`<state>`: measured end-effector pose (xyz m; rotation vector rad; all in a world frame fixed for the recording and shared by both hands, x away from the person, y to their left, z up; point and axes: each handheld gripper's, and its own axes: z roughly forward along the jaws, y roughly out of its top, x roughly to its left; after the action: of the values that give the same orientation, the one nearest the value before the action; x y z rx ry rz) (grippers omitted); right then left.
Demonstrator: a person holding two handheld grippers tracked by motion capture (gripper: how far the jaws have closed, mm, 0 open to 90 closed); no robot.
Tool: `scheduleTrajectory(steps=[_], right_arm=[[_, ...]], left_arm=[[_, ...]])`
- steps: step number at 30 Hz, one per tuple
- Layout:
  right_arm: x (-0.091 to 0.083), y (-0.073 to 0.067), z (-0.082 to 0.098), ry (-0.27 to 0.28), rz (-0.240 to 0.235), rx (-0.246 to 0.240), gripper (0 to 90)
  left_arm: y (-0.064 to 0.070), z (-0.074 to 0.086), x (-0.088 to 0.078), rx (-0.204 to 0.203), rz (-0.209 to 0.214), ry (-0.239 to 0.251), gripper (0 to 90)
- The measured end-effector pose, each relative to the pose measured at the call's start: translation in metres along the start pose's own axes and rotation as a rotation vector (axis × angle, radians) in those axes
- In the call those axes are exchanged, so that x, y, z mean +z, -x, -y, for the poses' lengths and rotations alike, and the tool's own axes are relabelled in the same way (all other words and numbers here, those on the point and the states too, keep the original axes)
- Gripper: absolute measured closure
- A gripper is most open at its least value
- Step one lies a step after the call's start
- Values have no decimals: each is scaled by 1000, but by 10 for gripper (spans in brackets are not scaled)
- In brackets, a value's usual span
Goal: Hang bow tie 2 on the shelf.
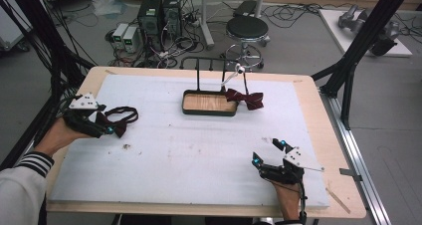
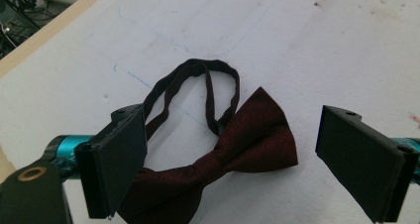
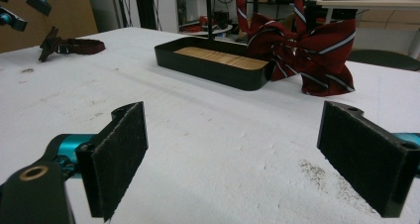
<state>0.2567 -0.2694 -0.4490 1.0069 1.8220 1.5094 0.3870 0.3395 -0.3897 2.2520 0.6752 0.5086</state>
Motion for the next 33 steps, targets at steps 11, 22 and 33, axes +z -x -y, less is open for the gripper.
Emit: scheduleTrajectory(steps=[11,22,33], right_arm=[[0,0,0,0,-5,-4,114],[0,1,0,3,-4,4,113],[0,2,0,4,-3,3,114]], left_arm=[[-6,7,16,16,28,-74,147],[-8,13,25,42,32,-137,230],[-10,17,31,33,50,-183,294]])
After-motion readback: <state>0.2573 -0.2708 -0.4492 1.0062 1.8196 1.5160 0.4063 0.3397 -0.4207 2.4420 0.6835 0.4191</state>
